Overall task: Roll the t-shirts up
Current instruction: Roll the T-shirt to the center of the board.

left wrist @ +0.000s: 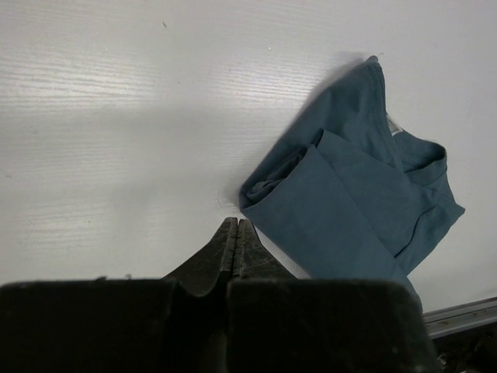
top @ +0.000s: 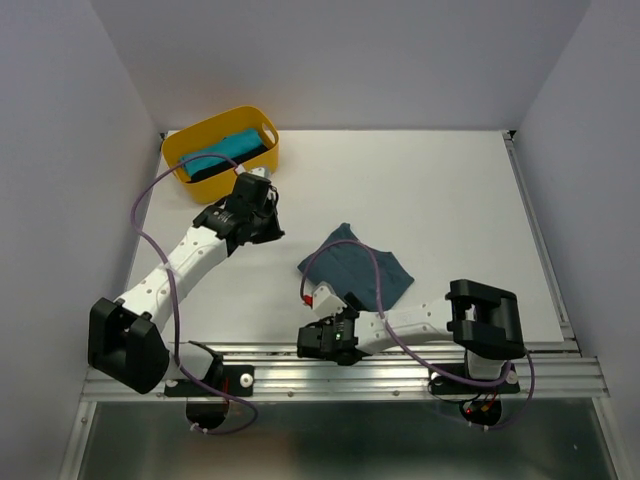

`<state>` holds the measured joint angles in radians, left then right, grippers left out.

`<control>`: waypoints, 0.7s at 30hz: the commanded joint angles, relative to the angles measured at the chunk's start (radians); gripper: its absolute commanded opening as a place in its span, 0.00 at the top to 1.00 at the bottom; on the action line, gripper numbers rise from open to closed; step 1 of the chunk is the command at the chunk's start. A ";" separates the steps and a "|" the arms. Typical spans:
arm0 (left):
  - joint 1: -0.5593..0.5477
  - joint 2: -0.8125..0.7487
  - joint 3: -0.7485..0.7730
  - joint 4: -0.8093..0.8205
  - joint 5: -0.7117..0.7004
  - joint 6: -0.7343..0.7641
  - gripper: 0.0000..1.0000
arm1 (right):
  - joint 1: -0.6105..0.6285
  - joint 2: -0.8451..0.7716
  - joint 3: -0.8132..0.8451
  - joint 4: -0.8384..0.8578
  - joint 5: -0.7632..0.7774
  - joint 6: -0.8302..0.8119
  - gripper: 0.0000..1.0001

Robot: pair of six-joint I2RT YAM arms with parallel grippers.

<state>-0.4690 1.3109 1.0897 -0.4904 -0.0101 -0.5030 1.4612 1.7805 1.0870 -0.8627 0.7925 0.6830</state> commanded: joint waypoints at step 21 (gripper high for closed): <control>0.006 -0.010 -0.062 0.061 0.101 -0.003 1.00 | -0.143 -0.292 -0.194 0.462 -0.307 -0.115 0.99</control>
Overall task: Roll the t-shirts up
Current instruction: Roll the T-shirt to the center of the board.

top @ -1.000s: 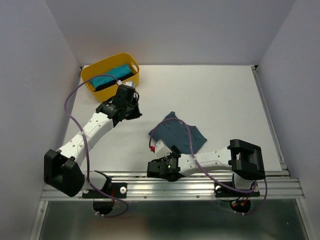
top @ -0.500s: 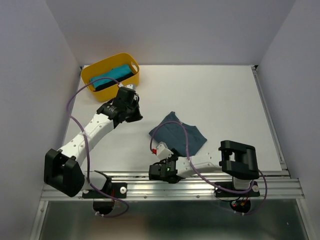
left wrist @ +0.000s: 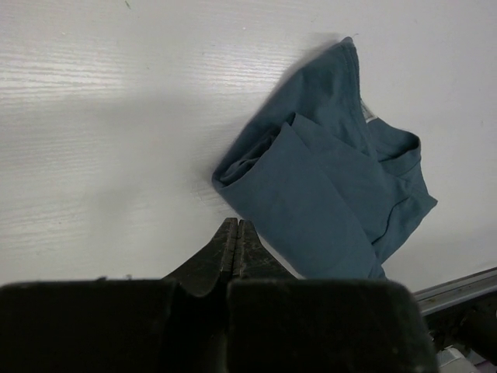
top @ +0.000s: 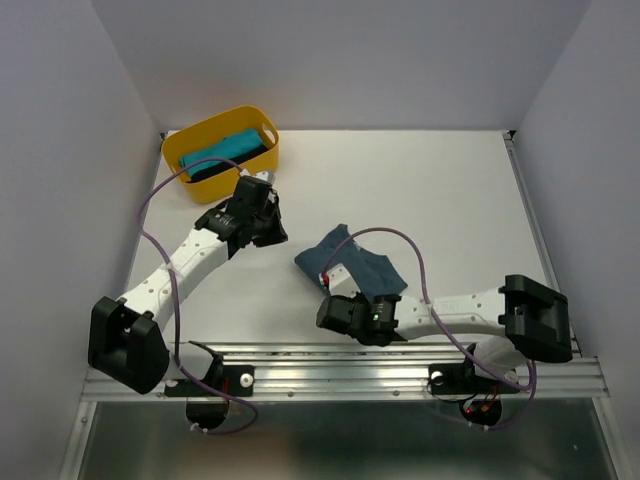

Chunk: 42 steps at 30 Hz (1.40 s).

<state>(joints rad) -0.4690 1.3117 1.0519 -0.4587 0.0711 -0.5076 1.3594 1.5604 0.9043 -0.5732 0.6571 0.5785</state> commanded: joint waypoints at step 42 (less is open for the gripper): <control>-0.008 -0.019 -0.417 0.492 0.101 -0.330 0.06 | -0.348 -0.129 -0.234 0.676 -0.901 0.211 0.99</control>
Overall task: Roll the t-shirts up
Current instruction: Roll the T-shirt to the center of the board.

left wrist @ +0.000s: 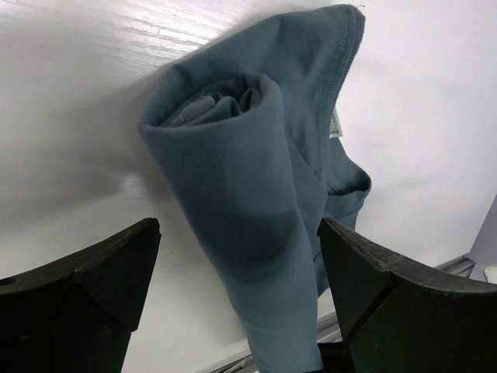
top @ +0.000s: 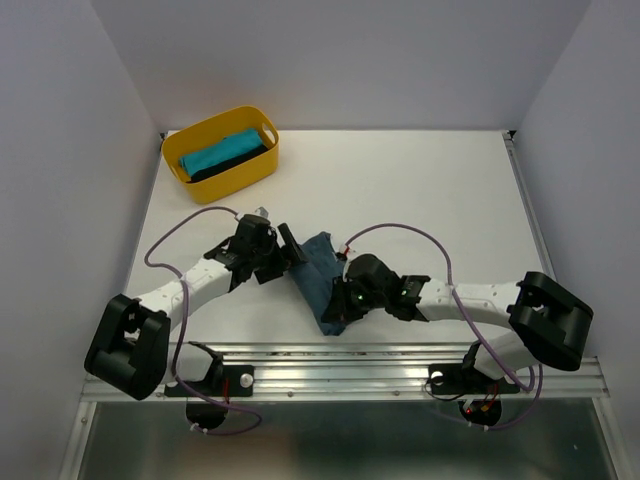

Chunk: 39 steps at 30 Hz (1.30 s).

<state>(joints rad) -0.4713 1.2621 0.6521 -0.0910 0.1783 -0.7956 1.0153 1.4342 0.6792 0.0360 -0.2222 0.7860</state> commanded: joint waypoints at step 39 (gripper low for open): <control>-0.006 0.100 0.075 -0.030 -0.062 -0.033 1.00 | 0.477 0.384 0.539 -0.679 1.093 -0.136 0.24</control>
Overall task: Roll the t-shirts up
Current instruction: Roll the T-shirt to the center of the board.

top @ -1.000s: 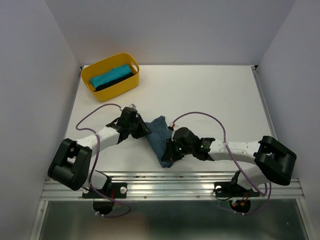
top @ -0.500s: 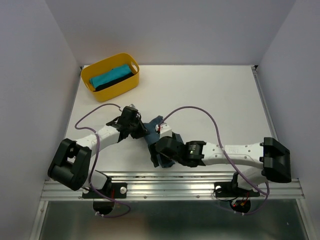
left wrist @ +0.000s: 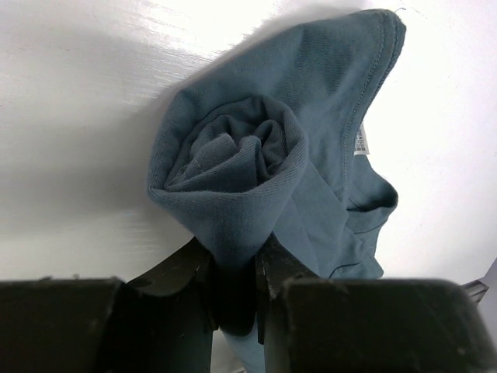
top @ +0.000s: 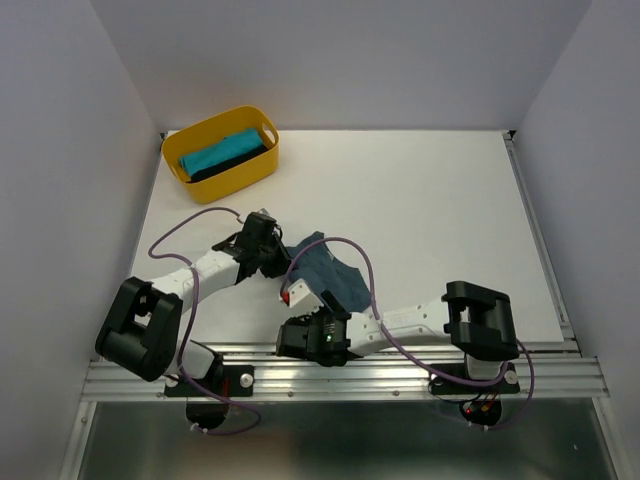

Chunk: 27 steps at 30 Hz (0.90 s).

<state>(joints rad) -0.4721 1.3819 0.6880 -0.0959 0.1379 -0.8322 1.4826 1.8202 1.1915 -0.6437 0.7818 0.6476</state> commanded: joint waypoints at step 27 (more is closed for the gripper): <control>-0.005 -0.130 0.125 -0.159 -0.093 0.102 0.24 | -0.243 -0.355 -0.397 0.495 -0.558 -0.058 0.99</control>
<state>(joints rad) -0.4767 1.3209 0.7605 -0.1909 0.0994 -0.7670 1.2709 1.4899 0.8219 -0.2680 0.4328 0.6228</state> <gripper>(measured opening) 0.757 0.327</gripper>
